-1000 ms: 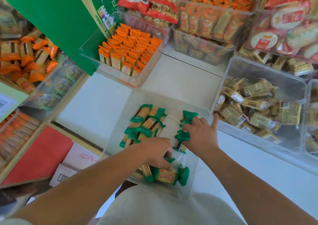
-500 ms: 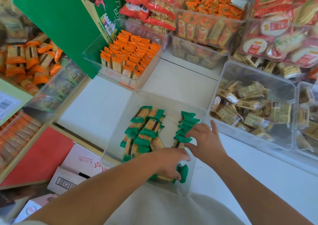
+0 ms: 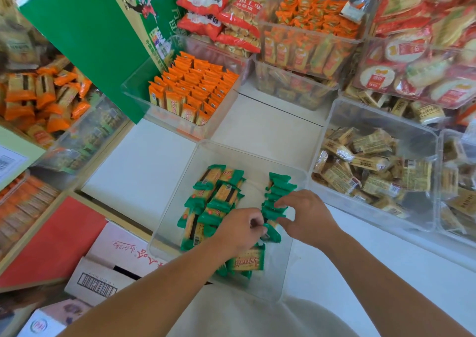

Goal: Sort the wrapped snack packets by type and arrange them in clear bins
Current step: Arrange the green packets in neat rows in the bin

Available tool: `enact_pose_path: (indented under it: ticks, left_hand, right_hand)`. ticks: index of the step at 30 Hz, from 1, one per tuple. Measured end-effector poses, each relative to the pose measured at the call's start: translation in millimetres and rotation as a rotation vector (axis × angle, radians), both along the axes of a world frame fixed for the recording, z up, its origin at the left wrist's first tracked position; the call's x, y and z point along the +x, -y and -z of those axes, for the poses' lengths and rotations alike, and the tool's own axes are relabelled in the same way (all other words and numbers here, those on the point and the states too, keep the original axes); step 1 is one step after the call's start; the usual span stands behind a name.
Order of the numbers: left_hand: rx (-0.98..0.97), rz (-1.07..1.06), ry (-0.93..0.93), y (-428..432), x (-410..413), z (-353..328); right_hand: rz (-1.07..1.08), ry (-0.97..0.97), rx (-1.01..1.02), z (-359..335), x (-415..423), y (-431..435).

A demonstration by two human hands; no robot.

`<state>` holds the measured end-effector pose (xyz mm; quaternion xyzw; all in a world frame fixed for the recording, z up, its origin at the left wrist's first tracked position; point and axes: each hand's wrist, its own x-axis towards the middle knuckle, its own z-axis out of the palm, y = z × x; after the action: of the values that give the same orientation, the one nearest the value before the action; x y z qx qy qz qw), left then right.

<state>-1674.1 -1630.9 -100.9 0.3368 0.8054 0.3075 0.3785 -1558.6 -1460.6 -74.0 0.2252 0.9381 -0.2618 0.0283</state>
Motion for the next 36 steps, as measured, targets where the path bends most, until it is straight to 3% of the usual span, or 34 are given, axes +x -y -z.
enact_pose_path:
  ticks: [2, 4, 7, 9, 15, 19, 21, 23, 25, 30, 33, 36]
  left_hand:
    - [0.022, -0.097, 0.002, -3.9, 0.9, 3.8]
    - [-0.003, -0.037, -0.063, -8.9, 1.4, 0.8]
    - [-0.114, 0.360, -0.422, -12.9, -9.9, -17.6]
    - [-0.095, 0.495, -0.575, -11.6, -27.7, -32.0]
    - [-0.143, 0.453, -0.363, 30.5, -59.6, -35.7]
    - [0.000, 0.531, -0.513, 52.6, -52.1, -28.5]
    - [0.053, 0.559, -0.531, 58.1, -53.0, -29.4]
    - [0.025, 0.645, -0.496, 60.9, -56.7, -31.8]
    - [-0.068, 0.730, -0.497, 63.0, -60.5, -34.8]
    - [-0.080, 0.722, -0.542, 65.0, -75.0, -38.5]
    - [-0.088, 0.740, -0.509, 65.0, -84.4, -36.7]
    - [-0.083, 0.709, -0.442, 59.0, -90.9, -36.9]
  right_hand:
    - [-0.093, 0.194, 0.073, -5.2, -5.0, 6.4]
    - [-0.131, 0.376, 0.186, -4.6, -9.8, 16.9]
    - [-0.104, 0.398, 0.311, 4.7, -15.1, 27.8]
    - [-0.076, 0.391, 0.323, 8.4, -17.7, 29.0]
    - [-0.081, 0.268, 0.328, 11.7, -7.3, 27.7]
    - [-0.054, -0.074, 0.368, 4.2, 11.1, 45.6]
    - [-0.035, -0.119, 0.213, -0.4, 18.0, 58.2]
    - [-0.056, 0.002, -0.008, -6.5, 19.1, 69.5]
    - [-0.131, 0.224, -0.085, -7.8, 15.3, 79.8]
    - [-0.338, 0.528, 0.222, -5.1, 2.5, 96.2]
    - [-0.344, 0.597, 0.243, -6.2, 0.6, 93.1]
    - [-0.286, 0.538, 0.192, -17.1, 2.3, 84.0]
